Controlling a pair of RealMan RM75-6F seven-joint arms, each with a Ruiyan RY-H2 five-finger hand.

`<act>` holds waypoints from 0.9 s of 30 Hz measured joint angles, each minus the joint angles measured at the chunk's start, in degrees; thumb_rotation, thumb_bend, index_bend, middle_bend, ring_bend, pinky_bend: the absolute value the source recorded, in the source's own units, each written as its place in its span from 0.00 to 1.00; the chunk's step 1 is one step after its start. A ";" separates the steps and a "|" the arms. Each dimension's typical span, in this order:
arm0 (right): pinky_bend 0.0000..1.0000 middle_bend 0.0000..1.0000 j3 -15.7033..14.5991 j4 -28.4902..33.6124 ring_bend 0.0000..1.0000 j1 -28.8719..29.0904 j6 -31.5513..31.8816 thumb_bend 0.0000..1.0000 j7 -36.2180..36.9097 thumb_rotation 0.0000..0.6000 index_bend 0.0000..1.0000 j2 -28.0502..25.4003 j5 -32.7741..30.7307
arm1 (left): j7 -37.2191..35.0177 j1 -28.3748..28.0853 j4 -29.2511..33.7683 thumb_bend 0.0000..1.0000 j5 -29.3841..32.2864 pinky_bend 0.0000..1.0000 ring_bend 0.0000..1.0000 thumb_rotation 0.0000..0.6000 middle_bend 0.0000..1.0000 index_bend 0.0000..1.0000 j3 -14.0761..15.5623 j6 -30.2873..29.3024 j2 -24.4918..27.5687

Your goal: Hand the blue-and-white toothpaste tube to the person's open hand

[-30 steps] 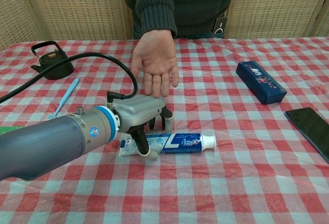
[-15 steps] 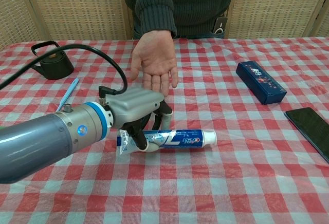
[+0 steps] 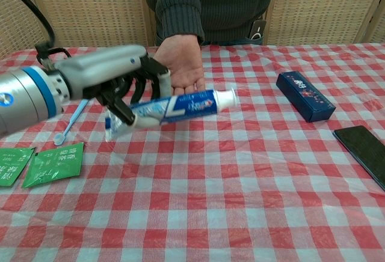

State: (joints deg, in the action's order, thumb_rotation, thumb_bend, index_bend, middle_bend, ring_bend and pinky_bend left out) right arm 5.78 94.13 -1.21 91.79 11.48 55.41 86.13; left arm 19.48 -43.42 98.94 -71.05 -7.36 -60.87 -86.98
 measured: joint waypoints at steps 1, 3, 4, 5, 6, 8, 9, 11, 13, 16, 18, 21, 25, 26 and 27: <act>0.00 0.00 0.01 0.06 0.00 0.01 0.03 0.00 -0.11 1.00 0.03 0.05 0.01 | -0.38 0.05 0.25 0.47 -0.05 0.72 0.62 1.00 0.56 0.69 -0.72 -0.24 0.88; 0.00 0.00 0.01 0.10 0.00 0.03 0.02 0.00 -0.26 1.00 0.02 0.11 -0.02 | -0.33 -0.07 0.49 0.47 0.71 0.72 0.62 1.00 0.56 0.69 -2.61 -0.50 2.22; 0.00 0.00 0.01 0.10 0.00 0.04 0.00 0.00 -0.27 1.00 0.02 0.12 -0.03 | -0.10 -0.17 0.51 0.47 1.33 0.72 0.62 1.00 0.56 0.69 -3.23 -0.55 2.49; 0.00 0.00 0.01 0.10 0.00 0.06 -0.08 0.00 -0.34 1.00 0.02 0.13 -0.06 | 0.37 -0.36 0.36 0.47 2.30 0.72 0.62 1.00 0.56 0.69 -3.91 -0.56 2.73; 0.00 0.00 0.01 0.09 0.00 0.09 -0.14 0.00 -0.37 1.00 0.02 0.14 -0.11 | 0.81 -0.55 0.11 0.46 3.12 0.72 0.62 1.00 0.56 0.69 -4.39 -0.53 2.86; 0.00 0.00 0.11 0.07 0.00 0.14 -0.22 0.00 -0.33 1.00 0.02 0.13 -0.32 | 2.24 -1.25 -0.95 0.46 5.55 0.72 0.62 1.00 0.56 0.69 -5.42 -0.13 2.81; 0.00 0.00 0.14 0.06 0.00 0.14 -0.22 0.00 -0.25 1.00 0.03 0.11 -0.37 | 3.00 -1.63 -1.48 0.46 6.81 0.72 0.62 1.00 0.56 0.69 -5.83 0.13 2.68; 0.00 0.00 0.23 0.00 0.00 0.14 -0.23 0.00 0.10 1.00 0.03 0.02 -0.54 | 4.96 -2.68 -2.92 0.45 10.00 0.72 0.62 1.00 0.56 0.69 -6.65 0.83 2.08; 0.00 0.00 0.35 -0.10 0.00 0.14 -0.27 0.00 0.40 1.00 0.02 -0.07 -0.83 | 6.59 -3.72 -4.37 0.45 12.52 0.72 0.62 1.00 0.56 0.69 -7.24 1.44 1.15; 0.00 0.00 0.52 -0.28 0.00 0.19 -0.55 0.00 0.88 1.00 0.03 -0.21 -1.29 | 7.95 -5.08 -6.91 0.44 14.24 0.72 0.62 1.00 0.56 0.69 -7.90 1.85 -1.07; 0.00 0.00 0.58 -0.35 0.00 0.25 -0.74 0.00 1.10 1.00 0.03 -0.27 -1.45 | 7.75 -5.69 -8.57 0.40 14.40 0.71 0.62 1.00 0.55 0.68 -8.25 1.83 -2.57; 0.00 0.00 0.67 -0.43 0.00 0.27 -0.92 0.00 1.62 1.00 0.02 -0.40 -1.72 | 6.44 -6.24 -10.49 0.28 13.83 0.64 0.56 1.00 0.48 0.59 -8.46 1.76 -4.22; 0.00 0.00 0.70 -0.59 0.00 0.26 -1.01 0.00 2.30 1.00 0.02 -0.63 -1.73 | 3.93 -6.35 -11.30 0.07 12.03 0.34 0.23 1.00 0.16 0.22 -8.36 1.65 -5.08; 0.00 0.00 0.66 -0.61 0.00 0.25 -0.98 0.00 2.41 1.00 0.02 -0.69 -1.61 | 3.01 -6.28 -11.31 0.04 11.39 0.25 0.16 1.00 0.09 0.15 -8.30 1.57 -5.16; 0.00 0.00 0.64 -0.62 0.00 0.24 -0.94 0.00 2.50 1.00 0.03 -0.73 -1.52 | 2.29 -6.19 -11.23 0.01 10.94 0.13 0.07 1.00 0.03 0.07 -8.26 1.52 -5.17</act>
State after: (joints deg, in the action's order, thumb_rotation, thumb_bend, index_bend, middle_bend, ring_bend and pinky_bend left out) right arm 6.42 93.51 -0.97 90.85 13.98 54.67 84.61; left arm 21.77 -49.61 87.71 -60.11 -15.62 -59.35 -92.14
